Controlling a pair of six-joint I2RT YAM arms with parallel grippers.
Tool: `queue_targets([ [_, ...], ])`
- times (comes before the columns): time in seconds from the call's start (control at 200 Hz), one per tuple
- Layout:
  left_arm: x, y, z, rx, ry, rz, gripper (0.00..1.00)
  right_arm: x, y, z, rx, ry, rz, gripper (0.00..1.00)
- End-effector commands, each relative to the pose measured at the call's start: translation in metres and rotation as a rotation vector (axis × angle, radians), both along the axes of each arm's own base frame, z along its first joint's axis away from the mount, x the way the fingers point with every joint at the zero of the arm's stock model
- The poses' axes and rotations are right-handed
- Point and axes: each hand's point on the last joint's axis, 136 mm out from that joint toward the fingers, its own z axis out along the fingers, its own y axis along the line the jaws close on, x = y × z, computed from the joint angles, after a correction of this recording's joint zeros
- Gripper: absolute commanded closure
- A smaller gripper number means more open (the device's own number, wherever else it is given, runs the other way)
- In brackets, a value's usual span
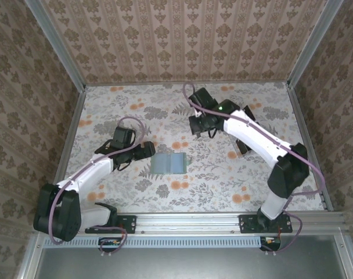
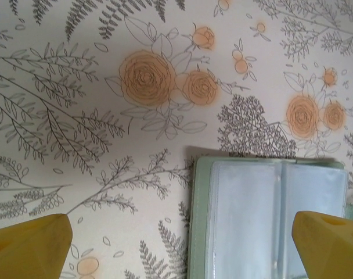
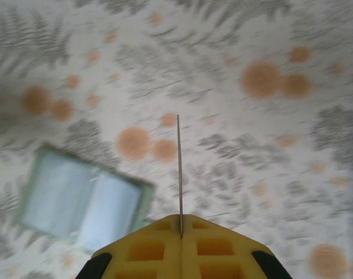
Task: Put the credit cards into the card holder
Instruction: Move the card holder to the center of the table.
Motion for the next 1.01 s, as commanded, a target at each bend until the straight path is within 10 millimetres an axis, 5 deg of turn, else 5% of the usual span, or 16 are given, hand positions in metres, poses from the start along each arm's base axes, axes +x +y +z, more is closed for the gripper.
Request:
queue_targets([
  [0.0, -0.017, 0.006, -0.004, 0.051, 0.009, -0.024, 0.0, -0.013, 0.04, 0.003, 0.316, 0.03, -0.07, 1.0],
  [0.13, -0.026, 0.008, -0.004, 0.07, 0.003, -0.025, 0.0, -0.032, 0.067, -0.014, 0.467, 0.053, -0.1, 1.0],
  [0.395, -0.031, 0.013, -0.009, 0.101, 0.011, -0.015, 0.0, -0.051, 0.096, -0.058, 0.497, 0.074, -0.157, 1.0],
  [1.0, -0.026, -0.003, -0.013, 0.132, 0.02, -0.05, 0.0, -0.058, 0.099, -0.123, 0.416, 0.149, -0.166, 1.0],
])
